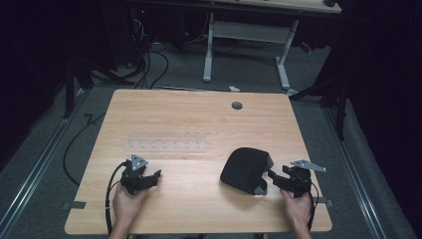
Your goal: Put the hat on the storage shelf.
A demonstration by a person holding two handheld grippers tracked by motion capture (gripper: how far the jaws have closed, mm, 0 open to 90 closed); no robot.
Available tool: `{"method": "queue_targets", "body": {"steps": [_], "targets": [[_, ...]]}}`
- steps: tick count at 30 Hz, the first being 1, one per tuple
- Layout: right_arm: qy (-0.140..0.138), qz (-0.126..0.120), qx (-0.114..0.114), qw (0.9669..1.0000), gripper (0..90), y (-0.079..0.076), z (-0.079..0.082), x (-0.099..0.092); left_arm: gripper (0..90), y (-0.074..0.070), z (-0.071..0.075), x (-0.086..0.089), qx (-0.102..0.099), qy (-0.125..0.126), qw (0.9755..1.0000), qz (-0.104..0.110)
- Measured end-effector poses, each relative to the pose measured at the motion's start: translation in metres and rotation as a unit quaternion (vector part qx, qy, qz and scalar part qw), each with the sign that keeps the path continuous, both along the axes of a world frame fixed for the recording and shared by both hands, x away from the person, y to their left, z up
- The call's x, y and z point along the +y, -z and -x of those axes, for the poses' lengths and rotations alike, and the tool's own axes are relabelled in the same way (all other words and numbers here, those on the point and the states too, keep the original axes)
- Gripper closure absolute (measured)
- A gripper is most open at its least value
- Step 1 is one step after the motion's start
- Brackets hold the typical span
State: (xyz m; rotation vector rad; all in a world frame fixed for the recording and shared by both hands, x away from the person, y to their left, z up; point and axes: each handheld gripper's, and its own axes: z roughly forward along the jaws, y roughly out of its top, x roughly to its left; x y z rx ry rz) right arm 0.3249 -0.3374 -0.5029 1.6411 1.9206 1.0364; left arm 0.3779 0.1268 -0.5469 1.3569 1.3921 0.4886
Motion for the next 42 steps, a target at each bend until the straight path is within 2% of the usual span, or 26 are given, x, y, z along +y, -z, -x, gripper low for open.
{"method": "queue_targets", "body": {"steps": [5,15,21,29,42], "targets": [[-0.005,-0.007,-0.004,1.0000,31.6,-0.005,-0.003,-0.001,32.7,0.000,0.000,0.000,0.000,0.000,1.0000,0.000],[-0.039,-0.012,-0.009,0.9991,28.7,-0.017,-0.021,0.005,32.6,0.000,0.000,0.000,0.000,0.000,1.0000,0.000],[-0.051,-0.024,-0.004,0.9984,26.3,-0.021,-0.033,0.009,32.5,0.000,0.000,0.000,0.000,0.000,1.0000,0.000],[-0.064,-0.050,0.010,0.9966,25.8,-0.014,-0.045,0.015,32.4,0.000,0.000,0.000,0.000,0.000,1.0000,0.000],[-0.075,-0.071,0.033,0.9941,25.1,0.002,-0.061,0.022,32.4,0.000,0.000,0.000,0.000,0.000,1.0000,0.000]]}}
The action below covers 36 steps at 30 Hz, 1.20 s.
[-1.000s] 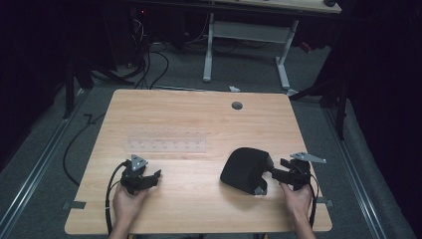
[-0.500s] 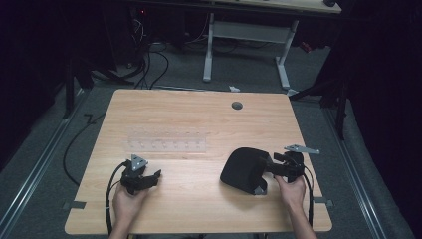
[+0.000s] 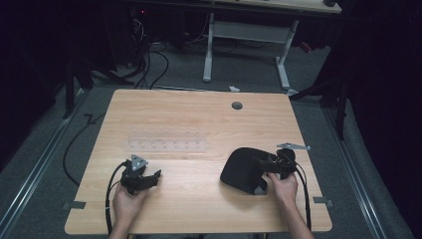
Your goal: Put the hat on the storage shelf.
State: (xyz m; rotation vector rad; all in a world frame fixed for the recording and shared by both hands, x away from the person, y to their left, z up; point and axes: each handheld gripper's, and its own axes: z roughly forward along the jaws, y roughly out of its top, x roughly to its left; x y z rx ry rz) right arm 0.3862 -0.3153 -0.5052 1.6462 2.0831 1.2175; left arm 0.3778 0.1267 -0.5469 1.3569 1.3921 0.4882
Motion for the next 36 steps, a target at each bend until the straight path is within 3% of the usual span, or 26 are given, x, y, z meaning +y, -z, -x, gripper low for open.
{"method": "queue_targets", "body": {"steps": [6,17,22,30,36], "targets": [[-0.010,-0.009,0.021,0.9997,28.3,0.011,-0.007,0.003,32.3,0.000,0.000,0.000,0.000,0.000,1.0000,0.000],[-0.020,-0.032,0.029,0.9989,41.8,0.021,-0.007,0.002,32.0,0.000,0.000,0.000,0.001,0.000,1.0000,0.000],[-0.024,-0.037,0.023,0.9988,48.6,0.018,-0.006,0.000,31.9,0.000,0.000,0.000,0.000,0.000,1.0000,0.000],[-0.054,-0.037,-0.005,0.9978,69.9,0.009,0.007,-0.005,31.7,0.000,0.000,0.000,0.001,0.001,1.0000,-0.001],[-0.075,-0.044,-0.006,0.9962,80.2,0.005,0.016,-0.007,31.6,0.000,0.000,0.000,0.001,0.001,1.0000,-0.001]]}}
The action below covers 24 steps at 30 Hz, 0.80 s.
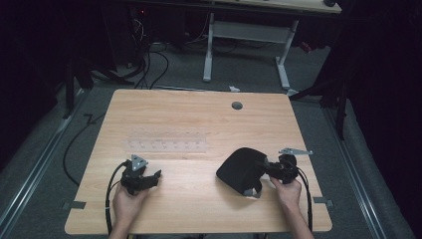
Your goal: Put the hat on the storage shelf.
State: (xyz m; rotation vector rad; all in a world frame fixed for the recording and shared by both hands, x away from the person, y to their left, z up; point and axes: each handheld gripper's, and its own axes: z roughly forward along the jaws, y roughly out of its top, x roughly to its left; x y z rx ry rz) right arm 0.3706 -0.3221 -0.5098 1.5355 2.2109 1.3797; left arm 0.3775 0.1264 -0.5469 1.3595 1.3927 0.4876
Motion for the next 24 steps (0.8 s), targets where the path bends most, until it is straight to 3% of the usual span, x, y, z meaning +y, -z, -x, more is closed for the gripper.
{"method": "queue_targets", "body": {"steps": [11,24], "targets": [[-0.023,-0.001,-0.017,0.9996,84.5,-0.012,0.017,0.011,32.3,0.000,0.000,0.000,0.000,-0.001,1.0000,0.001],[-0.021,-0.020,-0.042,0.9987,84.7,-0.023,0.037,0.020,30.9,0.000,0.000,0.000,0.000,0.005,1.0000,-0.001]]}}
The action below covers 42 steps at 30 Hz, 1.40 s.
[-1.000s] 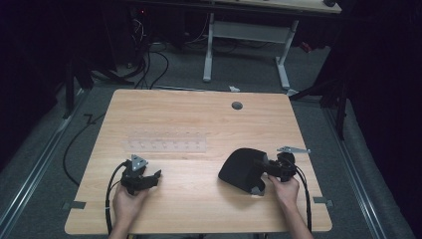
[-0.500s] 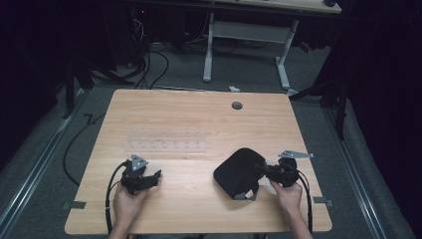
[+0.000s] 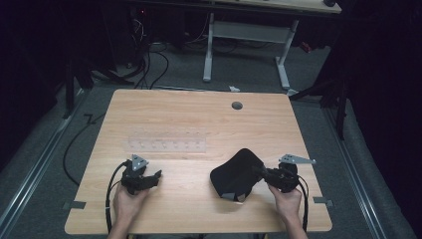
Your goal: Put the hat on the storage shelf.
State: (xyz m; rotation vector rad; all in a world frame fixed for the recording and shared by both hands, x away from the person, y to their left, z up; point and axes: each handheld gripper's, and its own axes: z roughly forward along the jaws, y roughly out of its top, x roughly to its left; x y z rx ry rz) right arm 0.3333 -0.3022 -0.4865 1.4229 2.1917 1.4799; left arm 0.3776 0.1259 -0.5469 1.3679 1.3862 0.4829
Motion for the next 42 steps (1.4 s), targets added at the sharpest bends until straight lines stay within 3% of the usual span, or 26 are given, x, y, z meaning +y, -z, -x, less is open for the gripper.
{"method": "queue_targets", "body": {"steps": [10,21,28,30,31,33,34,36,37,38,40,41,42], "targets": [[0.004,-0.016,-0.004,0.9999,84.7,-0.004,0.012,0.002,28.5,0.000,0.000,-0.001,0.000,0.004,1.0000,0.001],[-0.006,-0.044,-0.012,0.9990,84.7,-0.013,0.022,0.018,27.1,0.000,0.002,-0.002,0.001,0.018,0.9998,-0.001],[-0.018,-0.055,-0.011,0.9983,84.7,-0.017,0.023,0.030,28.1,-0.007,0.016,-0.011,-0.013,0.055,0.9984,-0.005],[-0.021,-0.057,-0.010,0.9981,84.7,-0.018,0.023,0.033,27.8,-0.018,0.026,-0.017,-0.024,0.085,0.9961,0.000],[-0.021,-0.057,-0.010,0.9981,84.7,-0.018,0.023,0.033,27.7,-0.018,0.026,-0.017,-0.024,0.085,0.9961,0.000],[-0.023,-0.062,-0.007,0.9978,84.7,-0.019,0.023,0.038,27.0,-0.030,0.035,-0.024,-0.034,0.113,0.9929,0.016],[-0.023,-0.062,-0.007,0.9978,84.7,-0.019,0.023,0.038,26.6,-0.030,0.035,-0.024,-0.034,0.113,0.9929,0.016],[-0.024,-0.066,-0.007,0.9975,84.7,-0.020,0.022,0.041,26.5,-0.037,0.041,-0.028,-0.037,0.129,0.9905,0.030],[-0.025,-0.066,-0.007,0.9975,84.7,-0.020,0.022,0.042,26.4,-0.041,0.047,-0.034,-0.045,0.147,0.9878,0.023],[-0.024,-0.067,-0.006,0.9975,84.7,-0.021,0.022,0.043,26.4,-0.041,0.047,-0.034,-0.045,0.147,0.9878,0.023],[-0.025,-0.068,-0.006,0.9974,84.6,-0.021,0.021,0.044,26.3,-0.046,0.056,-0.043,-0.053,0.171,0.9835,0.023],[-0.025,-0.068,-0.006,0.9974,84.6,-0.021,0.021,0.044,26.3,-0.046,0.056,-0.043,-0.053,0.171,0.9835,0.023],[-0.023,-0.073,-0.005,0.9971,84.6,-0.021,0.021,0.044,26.3,-0.047,0.059,-0.046,-0.055,0.179,0.9820,0.021]]}}
